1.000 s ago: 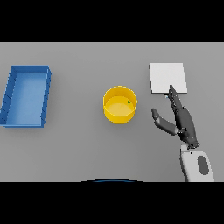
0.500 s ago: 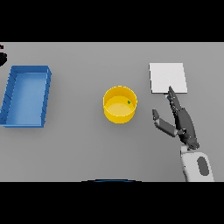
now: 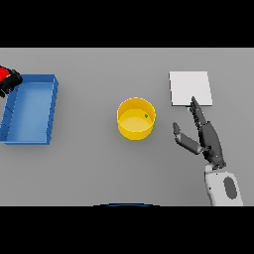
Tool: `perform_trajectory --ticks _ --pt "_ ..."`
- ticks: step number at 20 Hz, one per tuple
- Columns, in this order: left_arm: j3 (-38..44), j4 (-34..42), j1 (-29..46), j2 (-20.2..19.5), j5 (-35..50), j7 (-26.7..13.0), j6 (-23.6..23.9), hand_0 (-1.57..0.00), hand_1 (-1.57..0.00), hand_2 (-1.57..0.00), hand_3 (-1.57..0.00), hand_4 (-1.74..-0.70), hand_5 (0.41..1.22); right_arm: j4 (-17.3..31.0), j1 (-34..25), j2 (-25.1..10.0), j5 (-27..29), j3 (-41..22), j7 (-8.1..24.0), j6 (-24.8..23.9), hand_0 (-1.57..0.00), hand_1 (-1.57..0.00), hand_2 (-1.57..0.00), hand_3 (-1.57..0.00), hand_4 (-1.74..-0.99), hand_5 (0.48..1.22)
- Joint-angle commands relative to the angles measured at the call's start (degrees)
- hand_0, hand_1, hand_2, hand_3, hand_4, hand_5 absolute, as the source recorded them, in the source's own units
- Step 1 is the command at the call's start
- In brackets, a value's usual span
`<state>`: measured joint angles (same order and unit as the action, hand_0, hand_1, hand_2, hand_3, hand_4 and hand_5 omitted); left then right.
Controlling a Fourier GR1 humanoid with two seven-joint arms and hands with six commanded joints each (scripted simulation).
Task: Pick up the red beaker and tilt it to pour out 1 green nut into yellow bowl. Pick up the yellow bowl and place it on the metallic measuring scale.
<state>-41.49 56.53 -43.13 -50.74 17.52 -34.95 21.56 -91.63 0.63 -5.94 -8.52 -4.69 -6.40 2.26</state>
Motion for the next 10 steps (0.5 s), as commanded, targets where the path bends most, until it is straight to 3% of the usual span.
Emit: perform_trajectory --ticks 1,3,5,7,10 --pt "0.52 2.54 1.14 -0.54 1.42 0.87 -0.58 -1.57 -1.52 -1.41 -0.85 -1.13 0.779 -0.09 -0.16 -0.29 0.43 0.40 0.54 0.12 0.00 0.00 0.00 0.00 -1.325 0.731" --pt "2.16 5.17 2.23 -1.99 4.94 2.06 -3.84 -1.23 -1.04 -0.93 -0.58 -0.97 0.735 0.34 -0.61 -0.05 -0.19 0.09 0.69 -0.25 0.00 0.00 0.00 0.00 -1.320 0.729" --pt "2.05 6.90 2.34 -2.14 6.06 2.51 -5.78 -0.79 -0.66 -0.60 -0.37 -0.88 0.701 0.33 -0.70 -0.30 -0.28 0.30 1.21 -0.41 0.00 0.00 0.00 0.00 -1.320 0.726" --pt "1.30 7.94 2.58 -3.12 5.72 2.06 -7.14 -0.50 -0.42 -0.38 -0.24 -0.83 0.678 0.93 -0.83 -0.76 0.16 0.68 1.06 0.04 0.00 0.00 0.00 0.00 -1.318 0.725" --pt "-0.92 6.97 1.14 -3.12 4.21 0.00 -10.04 -0.26 -0.22 -0.20 -0.12 -0.78 0.653 -0.25 0.11 0.13 -0.46 -0.37 0.33 -0.24 0.00 0.00 0.00 0.00 -1.310 0.721"
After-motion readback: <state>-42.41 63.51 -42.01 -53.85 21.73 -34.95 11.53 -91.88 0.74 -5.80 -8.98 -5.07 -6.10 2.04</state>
